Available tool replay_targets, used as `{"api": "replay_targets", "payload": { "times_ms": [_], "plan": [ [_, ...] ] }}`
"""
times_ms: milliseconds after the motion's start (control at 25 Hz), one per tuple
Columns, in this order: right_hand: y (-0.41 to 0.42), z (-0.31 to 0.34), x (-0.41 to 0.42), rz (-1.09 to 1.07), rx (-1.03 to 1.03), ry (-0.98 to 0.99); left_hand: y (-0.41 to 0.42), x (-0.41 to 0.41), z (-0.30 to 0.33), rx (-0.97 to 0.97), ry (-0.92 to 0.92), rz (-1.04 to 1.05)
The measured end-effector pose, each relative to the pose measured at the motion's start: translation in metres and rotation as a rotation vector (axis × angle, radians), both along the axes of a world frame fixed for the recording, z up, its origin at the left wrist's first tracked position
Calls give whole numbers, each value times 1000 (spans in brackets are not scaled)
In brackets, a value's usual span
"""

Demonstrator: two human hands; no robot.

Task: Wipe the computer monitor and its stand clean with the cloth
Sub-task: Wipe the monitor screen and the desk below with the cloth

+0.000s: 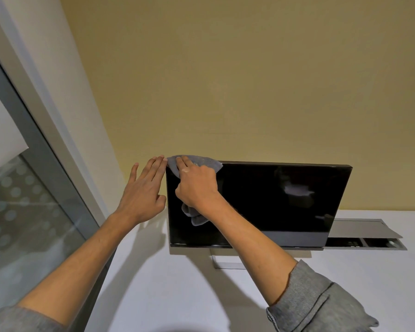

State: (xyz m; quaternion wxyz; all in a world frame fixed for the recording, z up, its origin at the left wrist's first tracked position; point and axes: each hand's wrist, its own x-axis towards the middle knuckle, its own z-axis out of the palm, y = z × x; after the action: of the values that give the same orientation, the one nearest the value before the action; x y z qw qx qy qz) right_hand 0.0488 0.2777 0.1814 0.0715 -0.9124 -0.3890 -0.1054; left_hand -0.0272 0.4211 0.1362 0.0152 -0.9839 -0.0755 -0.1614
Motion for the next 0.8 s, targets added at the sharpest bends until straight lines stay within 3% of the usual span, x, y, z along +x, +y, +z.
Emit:
{"api": "replay_targets", "payload": {
  "times_ms": [240, 800],
  "plan": [
    [-43, -1, 20, -22, 10, -28, -26, 12, 5, 29, -11, 8],
    [-235, -11, 97, -170, 32, -63, -162, 75, 9, 26, -7, -15]
  ]
}}
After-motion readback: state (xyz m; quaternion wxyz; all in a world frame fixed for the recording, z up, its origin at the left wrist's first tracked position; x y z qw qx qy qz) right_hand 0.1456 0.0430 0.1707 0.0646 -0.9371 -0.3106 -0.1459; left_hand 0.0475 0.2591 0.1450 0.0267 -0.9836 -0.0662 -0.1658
